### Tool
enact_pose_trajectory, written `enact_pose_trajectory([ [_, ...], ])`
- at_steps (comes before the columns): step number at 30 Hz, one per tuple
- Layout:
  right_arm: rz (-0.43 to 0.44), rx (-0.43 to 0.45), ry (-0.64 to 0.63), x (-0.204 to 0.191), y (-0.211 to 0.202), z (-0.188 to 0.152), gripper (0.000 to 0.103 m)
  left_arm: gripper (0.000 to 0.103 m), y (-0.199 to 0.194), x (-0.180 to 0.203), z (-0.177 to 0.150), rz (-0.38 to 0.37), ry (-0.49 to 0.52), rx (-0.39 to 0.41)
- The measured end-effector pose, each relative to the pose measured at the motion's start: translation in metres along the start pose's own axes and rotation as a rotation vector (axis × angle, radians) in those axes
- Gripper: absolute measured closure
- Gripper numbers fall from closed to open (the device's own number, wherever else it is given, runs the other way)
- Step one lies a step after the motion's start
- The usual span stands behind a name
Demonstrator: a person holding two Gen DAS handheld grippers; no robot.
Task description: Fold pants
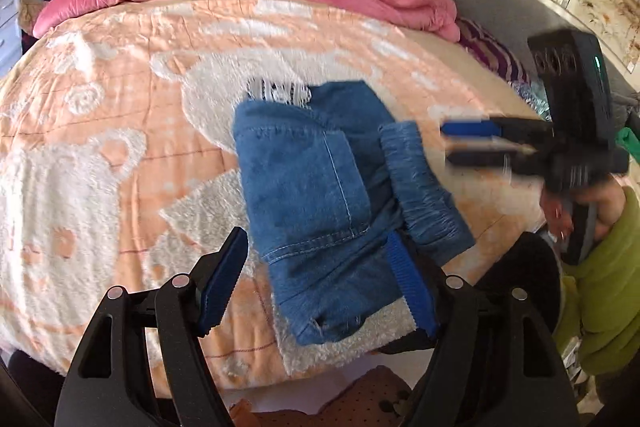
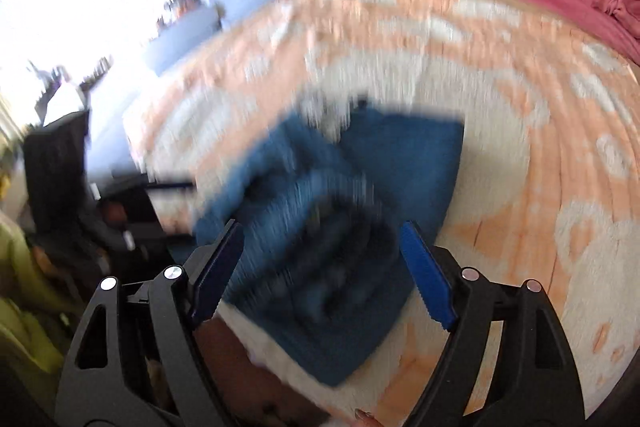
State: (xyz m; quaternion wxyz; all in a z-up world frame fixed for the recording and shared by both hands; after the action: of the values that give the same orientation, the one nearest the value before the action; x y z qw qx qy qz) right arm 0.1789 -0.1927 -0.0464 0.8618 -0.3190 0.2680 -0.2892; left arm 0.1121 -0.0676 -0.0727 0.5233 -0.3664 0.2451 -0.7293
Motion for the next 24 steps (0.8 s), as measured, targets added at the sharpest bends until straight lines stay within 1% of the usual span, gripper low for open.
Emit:
enact_pose_trajectory([
  [1, 0.006, 0.021, 0.012, 0.003, -0.002, 0.014, 0.03, 0.04, -0.003, 0.001, -0.001, -0.008, -0.002, -0.003],
  [2, 0.007, 0.018, 0.014, 0.003, 0.0, 0.021, 0.03, 0.048, -0.004, 0.003, -0.003, -0.014, 0.002, -0.012],
  [3, 0.007, 0.007, 0.015, 0.005, 0.006, 0.029, 0.032, 0.062, -0.004, 0.006, -0.006, -0.019, 0.009, -0.02],
  [4, 0.014, -0.022, 0.023, 0.007, 0.017, 0.038, 0.039, 0.062, -0.003, 0.01, -0.01, -0.027, 0.015, -0.03],
  [5, 0.027, -0.046, 0.032, 0.008, 0.027, 0.043, 0.043, 0.062, -0.002, 0.015, -0.012, -0.043, 0.023, -0.039],
  [7, 0.046, -0.093, 0.036, 0.008, 0.046, 0.049, 0.049, 0.062, 0.002, 0.025, -0.016, -0.047, 0.045, -0.048],
  [9, 0.033, -0.157, 0.003, 0.008, 0.068, 0.051, 0.054, 0.062, 0.007, 0.031, -0.019, -0.045, 0.064, -0.059],
  [11, 0.041, -0.227, -0.033, 0.003, 0.086, 0.043, 0.054, 0.062, 0.013, 0.034, -0.026, -0.034, 0.092, -0.08],
  [12, 0.036, -0.249, -0.045, 0.001, 0.091, 0.038, 0.054, 0.062, 0.016, 0.035, -0.028, -0.035, 0.088, -0.086],
  [14, 0.01, -0.315, -0.071, -0.002, 0.104, 0.023, 0.054, 0.062, 0.019, 0.037, -0.029, -0.043, 0.084, -0.091],
  [15, 0.002, -0.336, -0.087, -0.004, 0.109, 0.016, 0.067, 0.062, 0.02, 0.038, -0.029, -0.041, 0.092, -0.091],
  [17, 0.015, -0.321, -0.098, -0.011, 0.107, 0.013, 0.099, 0.062, 0.02, 0.039, -0.029, -0.047, 0.091, -0.09],
  [19, -0.04, -0.259, -0.142, -0.02, 0.096, 0.02, 0.1, 0.062, 0.02, 0.039, -0.029, -0.052, 0.085, -0.091],
  [22, -0.063, -0.172, -0.135, -0.021, 0.078, 0.044, 0.1, 0.062, 0.019, 0.039, -0.028, -0.061, 0.078, -0.091],
  [24, -0.098, -0.163, -0.157, -0.017, 0.079, 0.055, 0.101, 0.062, 0.018, 0.04, -0.027, -0.071, 0.074, -0.089],
])
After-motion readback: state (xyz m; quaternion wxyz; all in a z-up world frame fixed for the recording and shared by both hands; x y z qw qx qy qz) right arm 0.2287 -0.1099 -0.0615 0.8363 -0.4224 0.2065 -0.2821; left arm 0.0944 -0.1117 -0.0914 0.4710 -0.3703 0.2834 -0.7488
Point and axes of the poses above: each gripper's, at about its wrist camera, not at the fingertips, and y roughly the way its jaws point, x to its right, z to its top, the point moved 9 cm from there along y, roughly the way its jaws point, and after that the axes turned 3 degrees about -y, right-handed, at the moved point
